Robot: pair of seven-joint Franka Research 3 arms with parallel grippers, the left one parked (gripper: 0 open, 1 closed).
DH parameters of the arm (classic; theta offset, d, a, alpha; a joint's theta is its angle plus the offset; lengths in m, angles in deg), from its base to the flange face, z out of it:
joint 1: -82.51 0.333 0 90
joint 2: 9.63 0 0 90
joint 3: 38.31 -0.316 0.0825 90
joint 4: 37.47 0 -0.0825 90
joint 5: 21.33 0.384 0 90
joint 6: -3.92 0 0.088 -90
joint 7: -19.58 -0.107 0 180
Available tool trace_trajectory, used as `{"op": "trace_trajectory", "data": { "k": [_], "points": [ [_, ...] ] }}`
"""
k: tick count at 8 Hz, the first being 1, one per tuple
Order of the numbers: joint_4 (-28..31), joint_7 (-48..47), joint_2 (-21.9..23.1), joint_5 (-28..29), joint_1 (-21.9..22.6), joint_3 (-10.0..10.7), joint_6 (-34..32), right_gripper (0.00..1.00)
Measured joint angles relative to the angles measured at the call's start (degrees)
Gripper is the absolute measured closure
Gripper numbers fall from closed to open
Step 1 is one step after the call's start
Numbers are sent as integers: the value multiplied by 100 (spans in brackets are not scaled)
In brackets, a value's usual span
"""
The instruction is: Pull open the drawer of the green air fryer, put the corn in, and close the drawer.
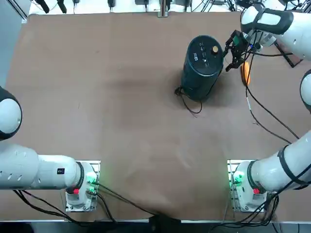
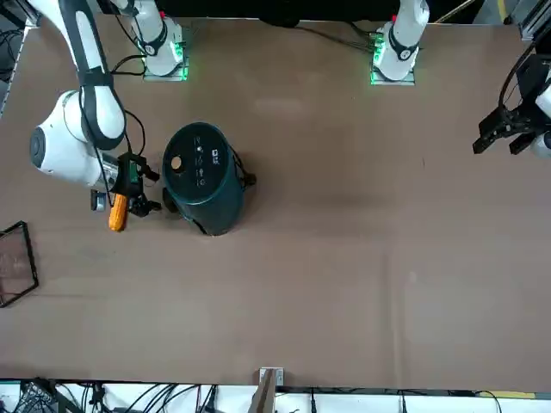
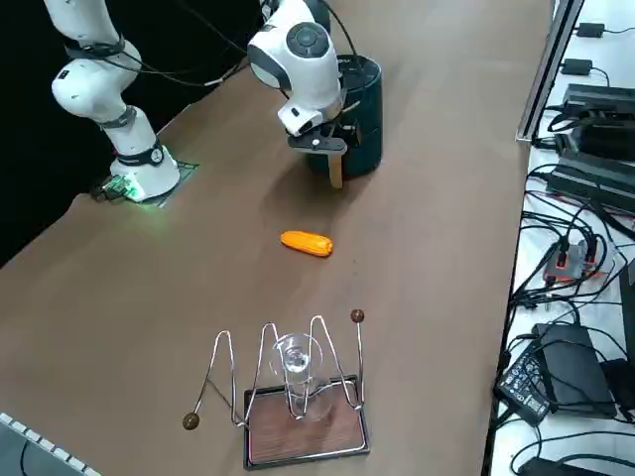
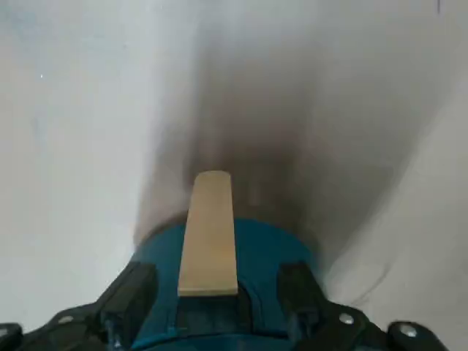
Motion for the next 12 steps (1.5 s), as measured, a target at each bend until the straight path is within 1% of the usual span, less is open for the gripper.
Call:
{"op": "trace_trajectory", "data": {
  "k": [3, 4, 6, 7, 8, 10, 12],
  "points": [
    [130, 0, -68, 0, 165, -3, 327, 0],
    [191, 0, -85, 0, 200, -3, 442, 2],
    [221, 0, -120, 0, 209, -3, 504, 13],
    [220, 21, -125, 2, 209, -2, 548, 37],
    [215, 50, -124, 3, 206, 5, 591, 54],
    [215, 184, -124, 19, 184, 16, 590, 54],
    [215, 457, -126, 40, 19, 39, 592, 54]
  ]
}}
